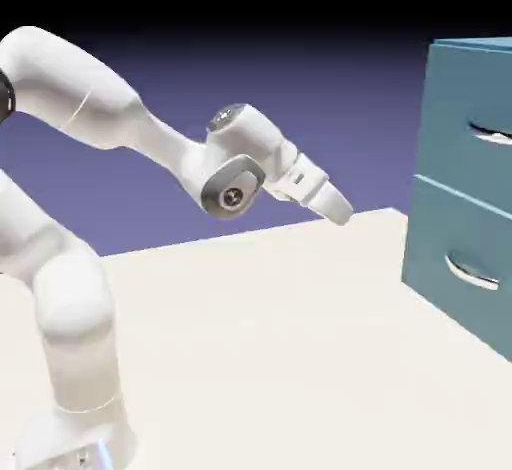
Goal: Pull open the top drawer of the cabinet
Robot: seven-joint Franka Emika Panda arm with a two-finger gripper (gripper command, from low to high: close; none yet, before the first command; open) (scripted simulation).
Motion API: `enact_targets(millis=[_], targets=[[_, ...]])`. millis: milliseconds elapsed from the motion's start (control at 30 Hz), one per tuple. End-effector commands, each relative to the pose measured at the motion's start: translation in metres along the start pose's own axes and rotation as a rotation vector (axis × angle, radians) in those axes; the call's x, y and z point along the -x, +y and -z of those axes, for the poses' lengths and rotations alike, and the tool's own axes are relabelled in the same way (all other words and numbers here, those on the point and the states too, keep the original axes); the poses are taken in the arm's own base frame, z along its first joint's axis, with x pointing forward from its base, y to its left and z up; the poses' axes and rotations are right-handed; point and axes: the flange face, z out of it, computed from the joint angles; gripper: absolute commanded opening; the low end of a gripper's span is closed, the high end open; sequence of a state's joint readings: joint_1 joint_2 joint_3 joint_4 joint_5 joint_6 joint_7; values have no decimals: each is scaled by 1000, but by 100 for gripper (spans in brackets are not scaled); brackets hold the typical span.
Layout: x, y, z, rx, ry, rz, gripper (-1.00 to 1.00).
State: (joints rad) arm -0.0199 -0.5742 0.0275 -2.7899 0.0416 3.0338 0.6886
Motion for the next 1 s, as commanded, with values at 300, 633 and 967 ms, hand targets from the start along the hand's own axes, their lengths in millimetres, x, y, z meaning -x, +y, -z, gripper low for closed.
enact_targets(millis=[300,633,967], targets=[[-72,-29,48,-28,185,152,0],[-115,-63,88,-37,346,339,0],[-136,-104,106,-32,477,555,0]])
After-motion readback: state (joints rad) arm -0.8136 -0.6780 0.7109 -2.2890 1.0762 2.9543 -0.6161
